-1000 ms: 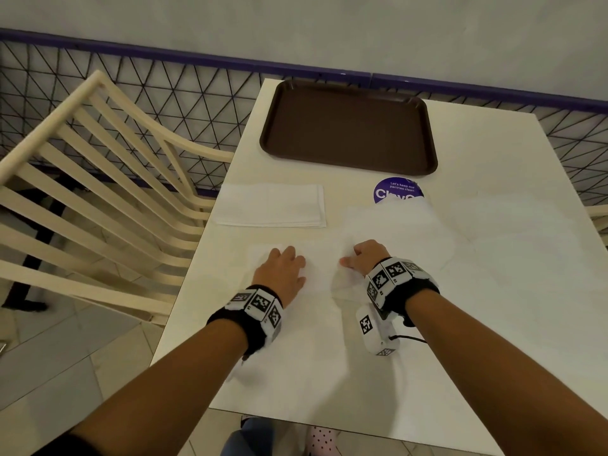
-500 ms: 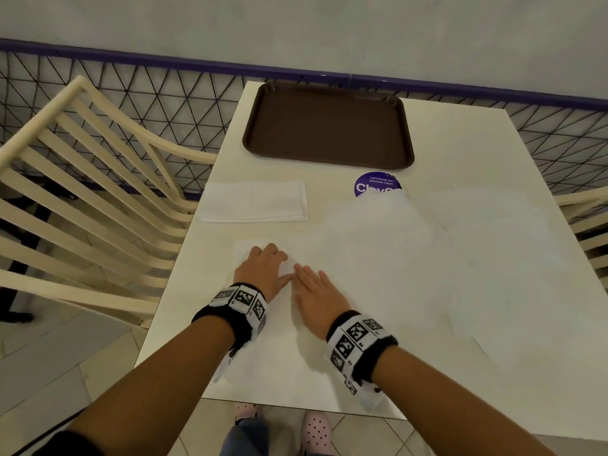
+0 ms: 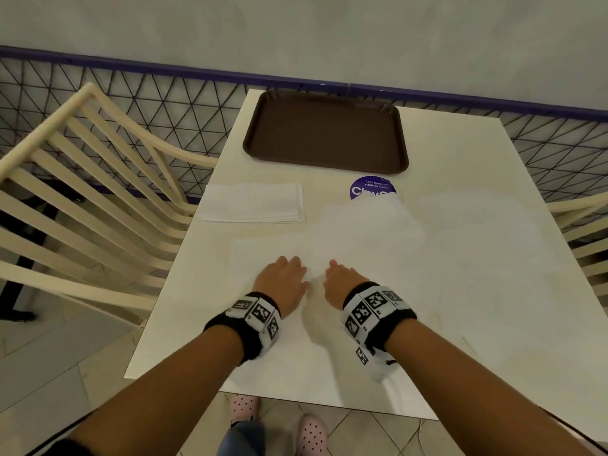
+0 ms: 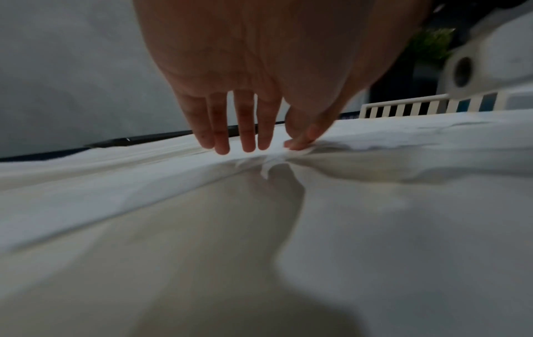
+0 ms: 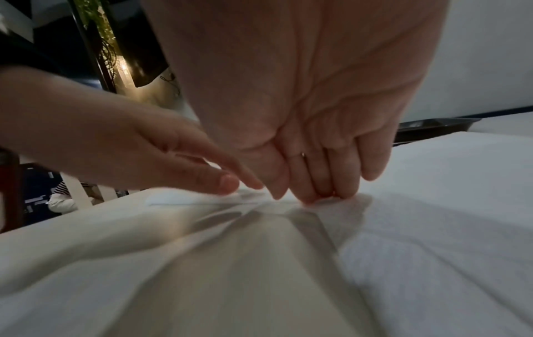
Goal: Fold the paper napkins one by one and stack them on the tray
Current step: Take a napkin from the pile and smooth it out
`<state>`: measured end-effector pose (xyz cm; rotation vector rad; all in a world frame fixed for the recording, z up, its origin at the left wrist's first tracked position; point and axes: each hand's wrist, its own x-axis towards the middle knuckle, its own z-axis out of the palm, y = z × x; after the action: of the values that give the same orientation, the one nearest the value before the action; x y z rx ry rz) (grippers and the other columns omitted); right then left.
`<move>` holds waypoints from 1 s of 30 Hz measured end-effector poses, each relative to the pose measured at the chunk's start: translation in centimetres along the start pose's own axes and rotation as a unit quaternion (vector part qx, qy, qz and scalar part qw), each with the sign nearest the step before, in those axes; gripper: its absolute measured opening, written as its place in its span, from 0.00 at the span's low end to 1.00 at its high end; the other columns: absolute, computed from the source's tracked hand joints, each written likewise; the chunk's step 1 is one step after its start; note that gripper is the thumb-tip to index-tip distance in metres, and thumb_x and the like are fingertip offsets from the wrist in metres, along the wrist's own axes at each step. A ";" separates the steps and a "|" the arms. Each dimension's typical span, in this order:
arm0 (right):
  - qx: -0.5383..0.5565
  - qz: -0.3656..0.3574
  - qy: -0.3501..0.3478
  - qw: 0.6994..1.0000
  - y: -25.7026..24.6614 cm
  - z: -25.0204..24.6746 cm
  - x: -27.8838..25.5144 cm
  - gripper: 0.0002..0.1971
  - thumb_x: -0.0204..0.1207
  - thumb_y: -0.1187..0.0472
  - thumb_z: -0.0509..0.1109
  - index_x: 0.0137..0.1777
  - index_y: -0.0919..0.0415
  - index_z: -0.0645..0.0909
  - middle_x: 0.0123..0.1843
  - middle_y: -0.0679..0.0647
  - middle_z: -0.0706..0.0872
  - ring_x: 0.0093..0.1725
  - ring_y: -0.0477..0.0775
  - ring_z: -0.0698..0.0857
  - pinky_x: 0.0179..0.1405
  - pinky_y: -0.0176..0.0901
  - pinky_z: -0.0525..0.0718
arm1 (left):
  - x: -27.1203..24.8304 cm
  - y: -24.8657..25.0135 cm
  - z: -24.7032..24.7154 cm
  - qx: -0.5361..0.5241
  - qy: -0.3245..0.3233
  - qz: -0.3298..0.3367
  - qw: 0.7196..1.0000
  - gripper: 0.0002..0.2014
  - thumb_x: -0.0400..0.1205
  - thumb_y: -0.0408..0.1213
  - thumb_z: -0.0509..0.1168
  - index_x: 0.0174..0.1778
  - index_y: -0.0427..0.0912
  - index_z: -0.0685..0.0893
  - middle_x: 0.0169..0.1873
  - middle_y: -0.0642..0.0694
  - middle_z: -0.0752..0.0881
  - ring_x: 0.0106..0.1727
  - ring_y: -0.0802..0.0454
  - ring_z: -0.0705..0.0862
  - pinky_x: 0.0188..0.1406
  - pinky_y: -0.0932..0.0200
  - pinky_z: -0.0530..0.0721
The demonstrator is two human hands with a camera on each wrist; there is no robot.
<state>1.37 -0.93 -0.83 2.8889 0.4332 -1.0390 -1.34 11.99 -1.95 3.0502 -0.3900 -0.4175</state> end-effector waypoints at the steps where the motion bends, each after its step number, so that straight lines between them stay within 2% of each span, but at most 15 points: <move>1: 0.001 0.007 0.001 1.000 -0.2 -0.3 -0.2 0.21 0.84 0.65 0.48 0.75 0.70 0.64 0.79 0.61 0.61 0.76 0.60 0.67 0.76 0.49 0.63 | -0.2 0.8 0.4 0.007 0.000 0.012 1.000 0.21 0.88 0.43 0.47 0.74 0.40 0.68 0.72 0.45 0.70 0.70 0.45 0.70 0.67 0.54 0.72; 3: -0.005 0.007 0.000 1.000 -0.3 -0.6 -0.4 0.20 0.85 0.63 0.49 0.74 0.68 0.66 0.78 0.60 0.64 0.75 0.60 0.69 0.74 0.48 0.65 | -0.5 1.6 1.1 0.019 -0.014 0.007 1.000 0.21 0.88 0.41 0.46 0.76 0.38 0.64 0.72 0.43 0.68 0.70 0.43 0.69 0.67 0.53 0.73; 6: -0.009 0.002 -0.002 1.000 -0.3 -0.9 -0.2 0.20 0.85 0.63 0.49 0.74 0.68 0.67 0.80 0.60 0.61 0.75 0.61 0.69 0.74 0.50 0.66 | -1.3 1.3 1.6 0.029 -0.017 -0.019 0.999 0.22 0.88 0.41 0.45 0.77 0.37 0.62 0.74 0.43 0.65 0.70 0.42 0.68 0.65 0.53 0.73; 12: -0.023 -0.012 -0.001 1.000 0.0 -0.9 -0.2 0.20 0.85 0.64 0.48 0.74 0.69 0.66 0.79 0.62 0.63 0.75 0.63 0.69 0.74 0.51 0.65 | -4.2 -3.1 2.2 0.013 -0.010 -0.088 0.996 0.22 0.88 0.43 0.43 0.78 0.40 0.60 0.75 0.47 0.62 0.70 0.46 0.67 0.62 0.56 0.75; 14: -0.031 -0.016 0.014 0.999 0.0 -1.1 -0.3 0.19 0.85 0.63 0.49 0.71 0.69 0.68 0.75 0.63 0.69 0.73 0.63 0.72 0.71 0.50 0.70 | -5.3 -4.5 2.2 0.008 -0.020 -0.110 0.994 0.23 0.88 0.43 0.43 0.78 0.40 0.60 0.75 0.47 0.62 0.71 0.47 0.67 0.62 0.57 0.75; 16: -0.028 -0.015 0.029 0.999 0.0 -1.5 -0.5 0.17 0.85 0.63 0.51 0.66 0.70 0.73 0.69 0.64 0.77 0.67 0.63 0.78 0.64 0.49 0.77 | -5.9 -5.5 1.9 0.021 -0.026 -0.119 0.992 0.22 0.88 0.44 0.43 0.78 0.40 0.62 0.74 0.47 0.63 0.70 0.48 0.68 0.61 0.57 0.75; 20: -0.046 -0.023 0.047 0.998 -0.3 -2.4 -0.3 0.16 0.84 0.62 0.55 0.63 0.71 0.77 0.64 0.63 0.80 0.63 0.62 0.81 0.57 0.46 0.80 | -4.6 -6.1 0.8 0.031 -0.027 -0.108 0.993 0.22 0.86 0.46 0.51 0.73 0.39 0.69 0.73 0.46 0.65 0.70 0.49 0.69 0.65 0.58 0.72; 22: -0.050 -0.029 0.052 0.997 -0.4 -2.7 -0.1 0.16 0.83 0.60 0.57 0.63 0.70 0.77 0.64 0.63 0.80 0.63 0.62 0.81 0.55 0.46 0.80 | -3.3 -5.9 0.4 0.035 -0.028 -0.076 0.996 0.25 0.85 0.46 0.54 0.77 0.40 0.63 0.77 0.45 0.60 0.76 0.48 0.63 0.71 0.58 0.67; 24: -0.052 -0.035 0.059 0.996 -0.5 -2.8 0.2 0.17 0.82 0.58 0.60 0.63 0.69 0.77 0.64 0.63 0.80 0.62 0.62 0.81 0.54 0.46 0.80 | -2.1 -5.7 0.3 0.022 -0.055 -0.047 0.997 0.28 0.86 0.43 0.54 0.81 0.42 0.54 0.81 0.47 0.53 0.81 0.49 0.55 0.75 0.57 0.63; 28: -0.060 -0.036 0.056 0.996 -1.0 -3.1 0.5 0.20 0.81 0.53 0.61 0.66 0.67 0.76 0.65 0.61 0.80 0.64 0.61 0.80 0.58 0.46 0.79 | -0.6 -4.8 0.1 0.054 -0.085 -0.051 0.994 0.28 0.86 0.32 0.50 0.82 0.44 0.50 0.79 0.43 0.55 0.76 0.44 0.61 0.65 0.55 0.74; 30: -0.061 -0.036 0.058 0.996 -1.3 -3.2 0.6 0.20 0.82 0.52 0.61 0.67 0.66 0.75 0.66 0.60 0.79 0.66 0.61 0.79 0.61 0.47 0.76 | -0.1 -4.4 0.1 0.093 -0.089 -0.054 0.990 0.26 0.85 0.29 0.50 0.81 0.40 0.54 0.77 0.39 0.59 0.72 0.42 0.66 0.59 0.56 0.78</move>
<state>3.42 0.90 1.34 2.8524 0.5894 -0.8244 -0.34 16.30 -2.30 3.2370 -0.2844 -0.7025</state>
